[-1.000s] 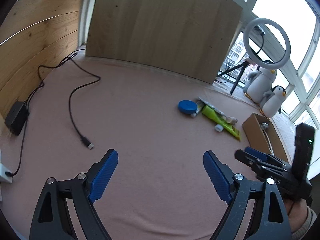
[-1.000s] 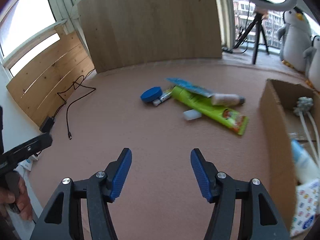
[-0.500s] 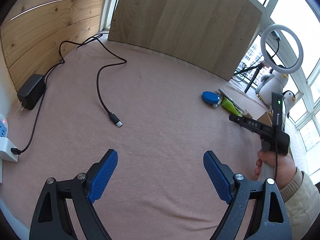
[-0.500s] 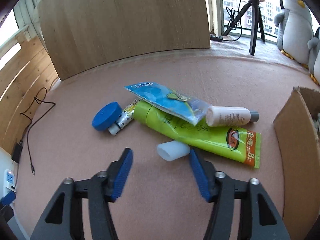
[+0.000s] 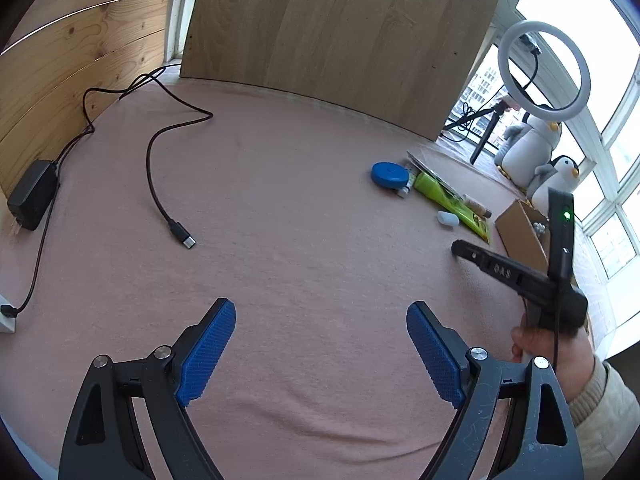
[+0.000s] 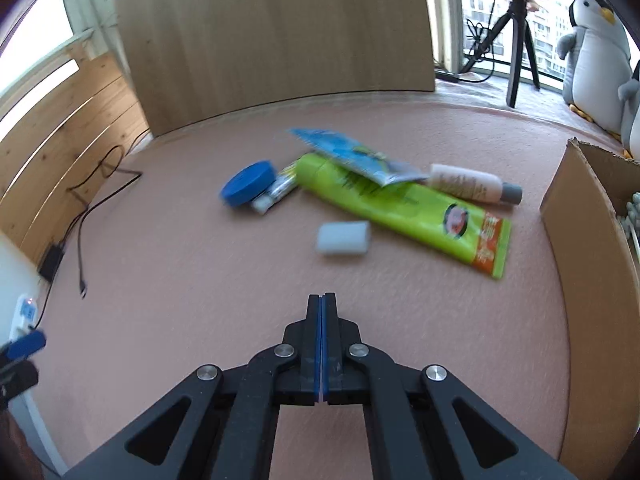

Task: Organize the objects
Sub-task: 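Move the right gripper to the small white cap and close on it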

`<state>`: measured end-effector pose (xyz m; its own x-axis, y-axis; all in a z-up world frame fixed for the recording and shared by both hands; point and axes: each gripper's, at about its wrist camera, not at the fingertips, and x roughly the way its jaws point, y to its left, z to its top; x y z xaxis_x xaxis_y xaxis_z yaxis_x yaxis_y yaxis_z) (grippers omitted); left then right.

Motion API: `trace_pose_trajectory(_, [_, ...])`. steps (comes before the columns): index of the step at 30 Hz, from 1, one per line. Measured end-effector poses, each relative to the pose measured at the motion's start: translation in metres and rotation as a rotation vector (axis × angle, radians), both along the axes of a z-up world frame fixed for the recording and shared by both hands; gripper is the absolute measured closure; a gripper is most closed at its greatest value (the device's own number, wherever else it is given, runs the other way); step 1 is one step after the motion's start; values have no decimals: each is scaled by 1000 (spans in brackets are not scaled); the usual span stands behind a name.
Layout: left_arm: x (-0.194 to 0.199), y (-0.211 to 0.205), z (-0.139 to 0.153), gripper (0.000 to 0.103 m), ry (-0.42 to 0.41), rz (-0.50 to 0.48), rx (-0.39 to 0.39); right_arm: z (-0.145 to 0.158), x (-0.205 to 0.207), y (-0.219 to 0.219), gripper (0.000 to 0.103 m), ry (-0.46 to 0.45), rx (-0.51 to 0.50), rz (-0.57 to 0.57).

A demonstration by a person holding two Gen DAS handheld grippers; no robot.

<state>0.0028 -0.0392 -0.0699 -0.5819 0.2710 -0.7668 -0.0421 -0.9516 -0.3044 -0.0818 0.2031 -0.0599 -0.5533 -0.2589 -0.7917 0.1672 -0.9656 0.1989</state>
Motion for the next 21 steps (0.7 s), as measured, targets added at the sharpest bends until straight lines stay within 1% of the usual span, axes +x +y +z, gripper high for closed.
trace_pose_trajectory(2, [-2, 2, -1, 13, -4, -2, 4, 1, 13, -4, 103, -2, 23, 17])
trace_pose_trajectory(4, [-2, 4, -3, 13, -9, -7, 11, -2, 13, -4, 102, -2, 68, 16])
trace_pose_trajectory(5, [-3, 6, -4, 13, -13, -12, 12, -3, 10, -2, 102, 10, 66, 23])
trace_pose_trajectory(6, [-2, 8, -3, 13, -13, -18, 13, -3, 4, -1, 99, 14, 70, 22])
trace_pose_trajectory(7, [-1, 9, -3, 13, -9, -21, 11, -2, -2, 0, 93, 21, 77, 17])
trace_pose_trajectory(8, [1, 10, -2, 13, -5, -23, 8, -2, -9, 0, 89, 25, 75, 16])
trace_pose_trajectory(9, [4, 10, 0, 13, -1, -22, 7, -3, -16, 0, 82, 27, 66, 20])
trace_pose_trajectory(10, [6, 9, 0, 13, 0, -20, 7, -3, -21, 1, 77, 29, 63, 22])
trace_pose_trajectory(13, [12, 2, 1, 13, -1, -1, 0, -2, -34, -3, 70, 31, 76, 28])
trace_pose_trajectory(17, [18, -13, -1, 13, -10, 42, 2, -2, -45, -1, 70, 32, 66, 21])
trace_pose_trajectory(21, [20, -19, -3, 13, -17, 54, 10, -2, -52, 6, 70, 30, 58, -6])
